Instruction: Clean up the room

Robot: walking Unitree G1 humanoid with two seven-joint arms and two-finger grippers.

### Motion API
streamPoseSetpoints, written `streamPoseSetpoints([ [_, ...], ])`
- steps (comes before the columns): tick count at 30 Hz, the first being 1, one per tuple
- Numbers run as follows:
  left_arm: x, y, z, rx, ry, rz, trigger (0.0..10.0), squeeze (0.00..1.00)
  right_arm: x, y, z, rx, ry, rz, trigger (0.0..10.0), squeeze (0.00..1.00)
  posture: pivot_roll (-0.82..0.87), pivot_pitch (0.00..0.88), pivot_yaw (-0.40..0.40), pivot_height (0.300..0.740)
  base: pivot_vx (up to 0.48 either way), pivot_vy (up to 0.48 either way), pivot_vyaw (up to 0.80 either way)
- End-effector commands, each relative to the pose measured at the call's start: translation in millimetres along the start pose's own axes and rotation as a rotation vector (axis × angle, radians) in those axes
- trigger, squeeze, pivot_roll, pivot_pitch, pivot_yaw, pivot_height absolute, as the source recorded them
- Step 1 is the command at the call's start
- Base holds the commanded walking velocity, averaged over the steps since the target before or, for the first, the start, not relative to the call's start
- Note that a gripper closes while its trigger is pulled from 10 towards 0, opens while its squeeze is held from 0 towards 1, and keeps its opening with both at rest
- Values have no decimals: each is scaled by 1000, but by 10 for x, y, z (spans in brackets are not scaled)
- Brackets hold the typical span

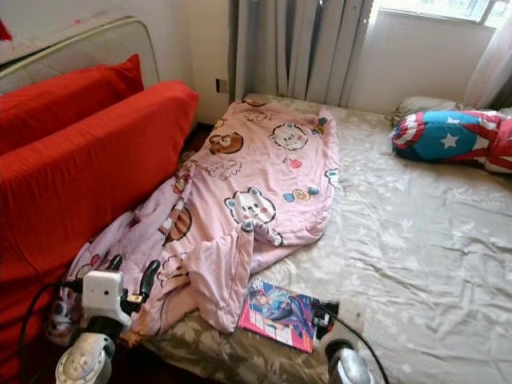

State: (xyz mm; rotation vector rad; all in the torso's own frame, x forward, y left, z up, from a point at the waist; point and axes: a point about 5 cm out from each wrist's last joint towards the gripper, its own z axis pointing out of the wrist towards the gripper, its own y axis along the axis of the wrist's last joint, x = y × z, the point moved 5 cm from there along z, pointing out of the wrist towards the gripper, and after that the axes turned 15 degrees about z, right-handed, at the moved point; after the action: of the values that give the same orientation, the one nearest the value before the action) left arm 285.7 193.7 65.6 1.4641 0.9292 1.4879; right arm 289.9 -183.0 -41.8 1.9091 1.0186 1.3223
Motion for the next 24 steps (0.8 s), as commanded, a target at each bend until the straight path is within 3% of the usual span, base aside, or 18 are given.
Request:
streamPoseSetpoints([
  [1, -9, 42, -13, 1, -19, -12, 10000, 0, 25, 139, -25, -90, 22, -3, 10000, 0, 86, 0, -43, 740, 0, 0, 0],
  [9, 19, 140, 3, 2, -18, -59, 10000, 0, 35, 397, -248, -242, 58, -91, 10000, 0, 65, 0, -59, 740, 0, 0, 0],
  [12, 37, 105, 68, 14, -32, -76, 10000, 0, 183, 461, -176, -252, 103, -154, 10000, 0, 51, 0, -59, 740, 0, 0, 0],
  [16, 58, 161, 99, 7, -38, -87, 10000, 0, 351, 659, -154, -308, 149, -165, 10000, 0, 47, 0, -69, 740, 0, 0, 0],
  [24, 27, 170, 119, 20, -12, -114, 10000, 0, 299, 573, -154, -271, 75, -172, 10000, 0, 35, 0, -76, 740, 0, 0, 0],
])
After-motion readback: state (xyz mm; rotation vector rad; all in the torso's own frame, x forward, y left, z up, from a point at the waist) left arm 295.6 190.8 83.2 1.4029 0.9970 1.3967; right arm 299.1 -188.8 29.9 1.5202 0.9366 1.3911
